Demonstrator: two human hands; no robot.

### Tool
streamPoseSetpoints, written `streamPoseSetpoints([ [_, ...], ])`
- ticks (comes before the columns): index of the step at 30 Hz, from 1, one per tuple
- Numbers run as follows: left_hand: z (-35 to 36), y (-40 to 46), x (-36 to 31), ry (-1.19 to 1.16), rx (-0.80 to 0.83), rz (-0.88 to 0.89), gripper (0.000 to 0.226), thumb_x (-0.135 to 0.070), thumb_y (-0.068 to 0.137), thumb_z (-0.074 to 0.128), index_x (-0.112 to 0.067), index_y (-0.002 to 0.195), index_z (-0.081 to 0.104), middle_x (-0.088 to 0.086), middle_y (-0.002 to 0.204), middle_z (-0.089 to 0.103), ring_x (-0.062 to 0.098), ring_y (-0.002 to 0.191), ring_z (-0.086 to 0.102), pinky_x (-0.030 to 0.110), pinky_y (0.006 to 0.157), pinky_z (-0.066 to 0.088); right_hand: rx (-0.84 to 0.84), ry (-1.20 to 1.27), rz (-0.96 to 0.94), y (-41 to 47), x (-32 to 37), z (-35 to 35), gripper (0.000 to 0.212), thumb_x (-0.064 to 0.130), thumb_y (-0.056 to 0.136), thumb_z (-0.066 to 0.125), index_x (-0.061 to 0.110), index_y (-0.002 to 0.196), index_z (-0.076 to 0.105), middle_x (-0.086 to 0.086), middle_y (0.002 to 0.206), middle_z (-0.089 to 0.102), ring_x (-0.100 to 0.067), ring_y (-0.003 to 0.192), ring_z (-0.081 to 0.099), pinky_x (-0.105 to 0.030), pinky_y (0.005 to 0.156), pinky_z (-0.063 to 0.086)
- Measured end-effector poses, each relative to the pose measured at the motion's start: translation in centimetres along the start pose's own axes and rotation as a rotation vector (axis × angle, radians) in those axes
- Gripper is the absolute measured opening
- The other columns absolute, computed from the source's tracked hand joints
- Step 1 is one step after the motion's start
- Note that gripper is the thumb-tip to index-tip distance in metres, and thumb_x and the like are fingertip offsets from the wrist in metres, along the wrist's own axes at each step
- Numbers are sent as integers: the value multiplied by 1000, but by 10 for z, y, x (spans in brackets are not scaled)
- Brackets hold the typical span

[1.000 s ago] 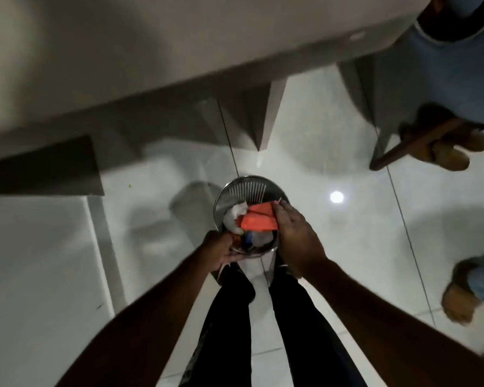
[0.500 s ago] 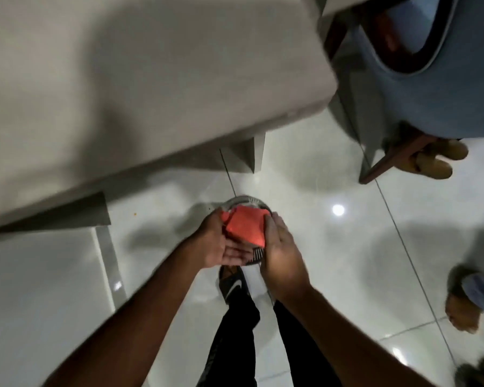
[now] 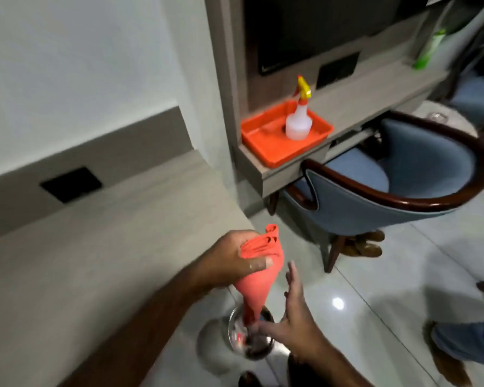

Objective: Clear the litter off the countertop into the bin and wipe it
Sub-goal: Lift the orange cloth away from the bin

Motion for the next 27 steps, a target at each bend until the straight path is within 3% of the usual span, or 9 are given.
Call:
streamPoseSetpoints([
  [4, -49, 18, -78, 77, 127, 141, 21, -10, 81, 74, 3, 94, 63, 4, 80, 60, 12, 73, 55, 20, 63, 48, 194, 409, -5, 53, 55, -34, 126, 50, 45, 94, 18, 146, 26, -4, 147, 44, -16, 133, 45, -35, 99, 47],
  [7, -81, 49, -116, 67, 102, 150, 9, -5, 84, 72, -9, 90, 67, -5, 76, 64, 6, 69, 58, 16, 61, 50, 287, 701, 16, 87, 81, -57, 90, 27, 57, 93, 8, 133, 50, -17, 125, 63, -31, 111, 60, -46, 89, 51],
  [9, -103, 86, -129, 142, -16, 161, 14, -8, 84, 73, -19, 80, 66, -14, 67, 63, 0, 62, 57, 15, 56, 47, 270, 763, 25, 114, 85, -72, 69, 17, 67, 87, 3, 126, 54, -22, 116, 66, -36, 102, 62, -58, 89, 49],
  [10, -114, 108, -131, 225, -97, 173, 16, -11, 83, 75, -21, 74, 65, -15, 63, 60, -1, 59, 54, 16, 55, 45, 228, 783, 22, 129, 89, -81, 61, 14, 71, 83, 0, 122, 53, -22, 110, 68, -36, 95, 65, -58, 85, 52],
  [13, -138, 184, -125, 476, -265, 127, 18, -20, 81, 75, -24, 68, 62, -12, 64, 57, 5, 60, 55, 22, 56, 43, -13, 815, 20, 184, 90, -108, 43, 4, 76, 78, -6, 109, 53, -19, 88, 68, -26, 70, 67, -39, 59, 59],
  [16, -145, 261, -111, 576, -348, 65, 15, -22, 82, 73, -24, 71, 63, -11, 68, 62, 8, 66, 60, 16, 58, 43, -219, 689, 34, 243, 89, -135, 44, 13, 70, 79, -5, 102, 57, -20, 79, 66, -25, 63, 60, -47, 59, 54],
  [19, -147, 340, -91, 622, -394, -11, 12, -25, 81, 70, -16, 89, 68, 4, 86, 73, 22, 83, 69, 27, 73, 54, -345, 461, 71, 308, 81, -160, 31, 29, 68, 74, 19, 95, 64, -19, 82, 72, -32, 68, 66, -61, 66, 57],
  [22, -149, 405, -71, 673, -457, -134, 31, -27, 80, 61, -17, 109, 65, 10, 107, 72, 29, 98, 67, 37, 86, 55, -420, 187, 115, 369, 75, -174, 23, 41, 67, 66, 35, 88, 61, -1, 78, 71, -25, 71, 70, -48, 64, 60],
  [27, -152, 462, -38, 739, -483, -309, 50, -19, 93, 55, -17, 142, 43, 11, 138, 56, 28, 125, 55, 39, 102, 45, -389, -198, 149, 446, 76, -178, 21, 20, 80, 67, 14, 99, 59, 0, 87, 61, -27, 83, 62, -28, 70, 43],
])
Point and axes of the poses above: each hand's wrist, its own y-axis towards the middle knuckle, its own z-axis out of the palm, x = y × z, the point moved 2 cm from there along y, towards the middle knuckle
